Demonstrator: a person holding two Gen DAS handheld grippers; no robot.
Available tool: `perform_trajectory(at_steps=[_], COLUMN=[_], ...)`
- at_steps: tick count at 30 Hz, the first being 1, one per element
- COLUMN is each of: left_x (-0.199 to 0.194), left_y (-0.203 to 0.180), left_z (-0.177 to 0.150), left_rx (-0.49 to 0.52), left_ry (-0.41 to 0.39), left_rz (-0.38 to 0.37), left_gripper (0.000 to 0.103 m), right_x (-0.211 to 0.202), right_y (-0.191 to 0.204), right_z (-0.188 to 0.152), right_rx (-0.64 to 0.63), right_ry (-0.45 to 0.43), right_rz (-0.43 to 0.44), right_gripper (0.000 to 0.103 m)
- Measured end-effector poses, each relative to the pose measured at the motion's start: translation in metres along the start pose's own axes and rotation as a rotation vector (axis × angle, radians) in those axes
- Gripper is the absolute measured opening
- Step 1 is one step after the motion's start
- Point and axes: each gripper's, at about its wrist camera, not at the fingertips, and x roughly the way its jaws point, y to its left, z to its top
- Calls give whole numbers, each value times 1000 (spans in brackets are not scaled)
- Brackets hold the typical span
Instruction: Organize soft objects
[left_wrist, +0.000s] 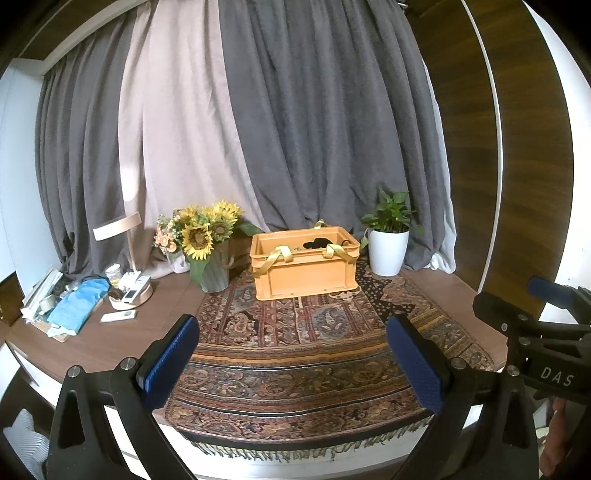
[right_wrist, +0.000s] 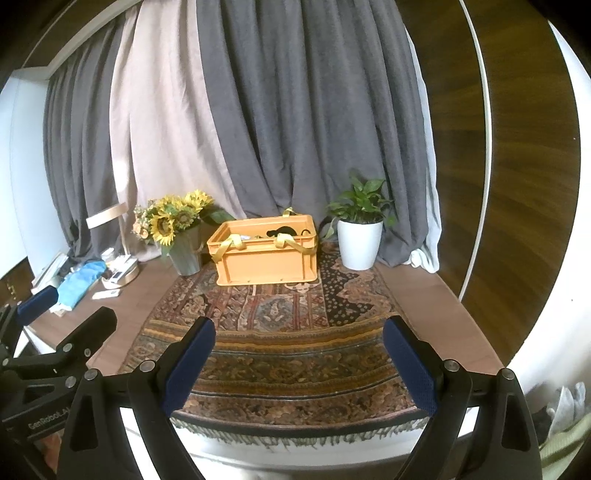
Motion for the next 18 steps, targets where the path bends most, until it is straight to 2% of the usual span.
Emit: perform_trajectory(at_steps=[18], left_x=[-5], left_y=[-4], left_z=[-2], left_rx=[3], left_ry=[4], left_rz=[-9], left_gripper=[103], right_x=[-4], right_y=[-1], right_z=[-3], right_rx=[1], right_ry=[3], right_rz=[-1], right_gripper=[93])
